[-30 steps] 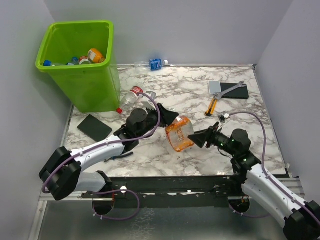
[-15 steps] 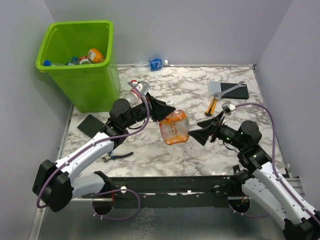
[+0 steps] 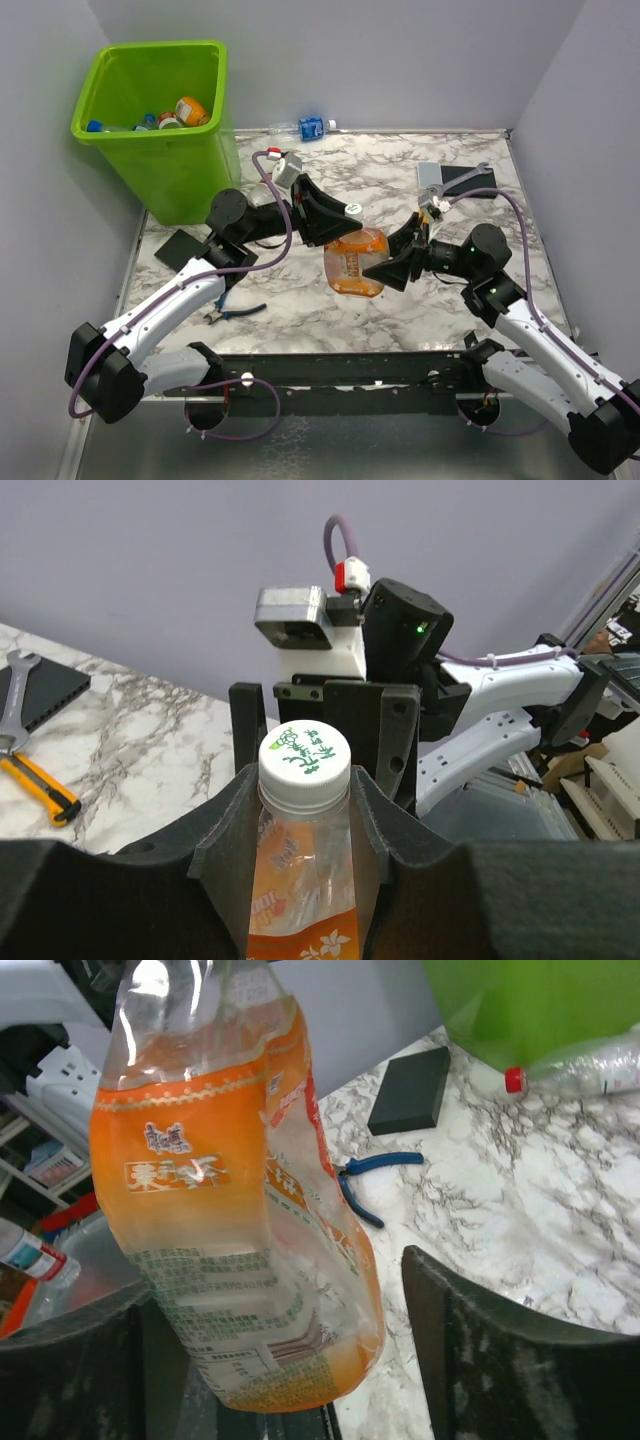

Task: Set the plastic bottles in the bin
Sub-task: Place the plastic bottle in the trash bin.

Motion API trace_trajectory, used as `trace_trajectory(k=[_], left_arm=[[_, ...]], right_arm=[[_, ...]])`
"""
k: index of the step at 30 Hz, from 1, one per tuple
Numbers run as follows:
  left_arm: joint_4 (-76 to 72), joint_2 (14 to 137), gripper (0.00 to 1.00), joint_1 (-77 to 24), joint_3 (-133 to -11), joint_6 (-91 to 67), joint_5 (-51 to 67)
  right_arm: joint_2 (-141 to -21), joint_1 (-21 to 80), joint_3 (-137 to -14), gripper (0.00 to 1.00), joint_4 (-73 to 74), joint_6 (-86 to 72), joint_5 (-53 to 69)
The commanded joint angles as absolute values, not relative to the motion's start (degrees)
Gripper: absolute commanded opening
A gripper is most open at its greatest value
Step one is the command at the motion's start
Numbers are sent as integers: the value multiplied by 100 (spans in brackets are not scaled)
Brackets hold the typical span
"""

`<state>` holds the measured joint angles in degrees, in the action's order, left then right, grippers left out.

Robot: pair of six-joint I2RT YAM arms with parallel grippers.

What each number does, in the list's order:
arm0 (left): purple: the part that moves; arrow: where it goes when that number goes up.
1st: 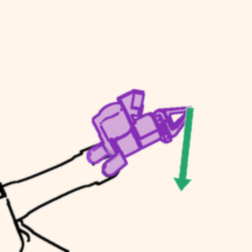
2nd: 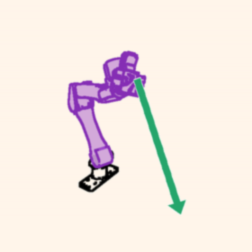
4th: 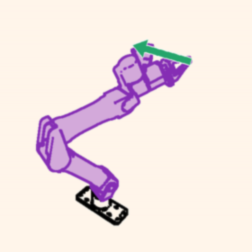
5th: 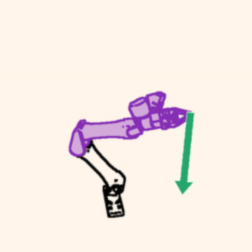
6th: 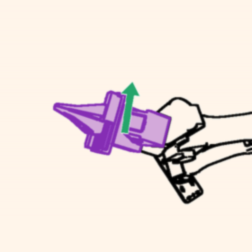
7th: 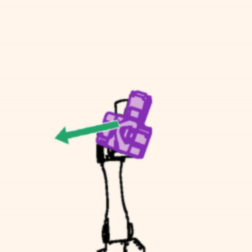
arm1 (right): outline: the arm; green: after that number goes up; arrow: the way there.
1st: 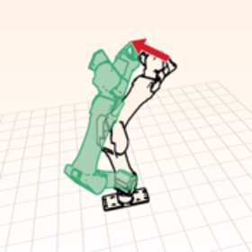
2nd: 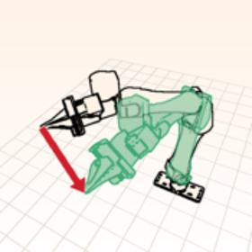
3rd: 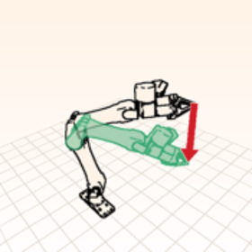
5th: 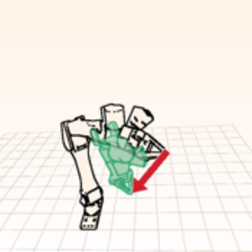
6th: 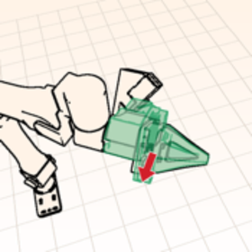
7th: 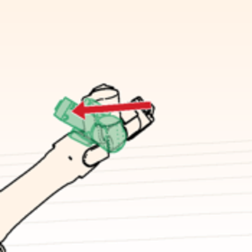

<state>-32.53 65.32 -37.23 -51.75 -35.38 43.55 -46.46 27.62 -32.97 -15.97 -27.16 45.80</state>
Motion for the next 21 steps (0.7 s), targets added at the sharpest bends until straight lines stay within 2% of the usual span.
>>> trace_trajectory(k=[1,6,7,10,11,21], left_arm=[[-3586,6590,0,-3847,-5541,-3645,4465],[-3586,6718,0,-3917,-5768,-3616,4410],[-3586,6719,7,-3935,-5796,-3635,4370],[-3508,6590,84,-3932,-5795,-3638,4102],[-3421,6505,97,-3937,-5785,-3599,3977],[-1506,6222,99,-3937,-6365,-2828,2248]], right_arm=[[-4821,2930,-3356,71,-2189,-2707,4793],[-4914,3189,-3318,42,-2304,-2517,4456],[-4868,3213,-3299,38,-2319,-2454,4317],[-4635,3231,-3249,31,-2258,-2135,3842],[-4564,3230,-3263,29,-2146,-1976,3712],[-4321,3384,-3550,21,-1415,-874,2359]])
